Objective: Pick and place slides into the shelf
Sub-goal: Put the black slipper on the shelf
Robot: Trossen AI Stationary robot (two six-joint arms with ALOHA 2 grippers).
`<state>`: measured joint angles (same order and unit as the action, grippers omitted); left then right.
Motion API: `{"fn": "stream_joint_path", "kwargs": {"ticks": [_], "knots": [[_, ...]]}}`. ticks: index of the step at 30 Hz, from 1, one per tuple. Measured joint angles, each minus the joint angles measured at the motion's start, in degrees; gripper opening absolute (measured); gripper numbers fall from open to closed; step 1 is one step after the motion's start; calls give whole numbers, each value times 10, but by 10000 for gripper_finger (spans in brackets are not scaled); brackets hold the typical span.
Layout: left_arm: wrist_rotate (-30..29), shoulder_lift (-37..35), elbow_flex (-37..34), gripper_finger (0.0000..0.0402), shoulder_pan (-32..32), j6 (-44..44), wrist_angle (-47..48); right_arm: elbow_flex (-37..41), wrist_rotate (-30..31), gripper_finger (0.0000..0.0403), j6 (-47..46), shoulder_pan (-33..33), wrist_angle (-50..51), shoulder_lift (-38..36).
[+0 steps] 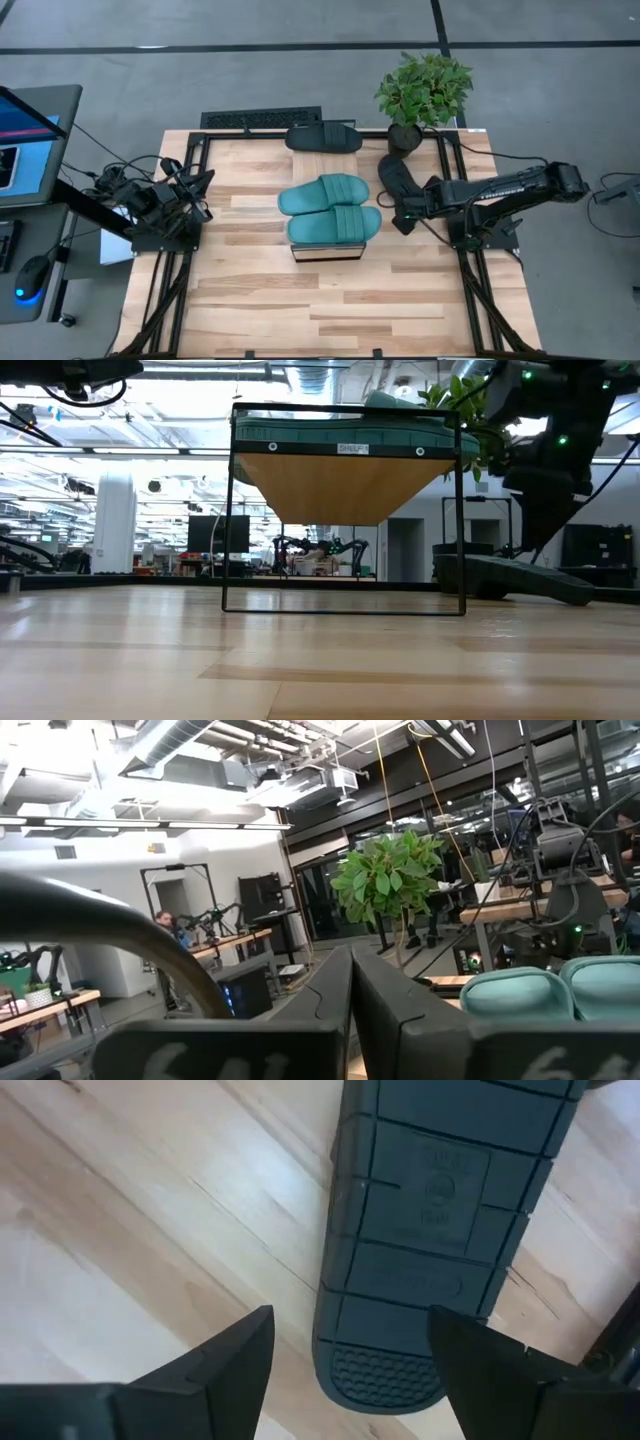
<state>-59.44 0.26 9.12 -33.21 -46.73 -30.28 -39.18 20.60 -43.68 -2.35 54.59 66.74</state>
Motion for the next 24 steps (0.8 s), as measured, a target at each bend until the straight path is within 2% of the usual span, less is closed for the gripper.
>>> {"fn": "stream_joint_path", "kwargs": {"ticks": [13, 24], "knots": [[-9, 0, 1, 0, 0, 0, 1, 0, -10, 256, 5, -9, 4, 135], [-9, 0, 1, 0, 0, 0, 0, -1, -8, 256, 5, -24, -6, 150]]}}
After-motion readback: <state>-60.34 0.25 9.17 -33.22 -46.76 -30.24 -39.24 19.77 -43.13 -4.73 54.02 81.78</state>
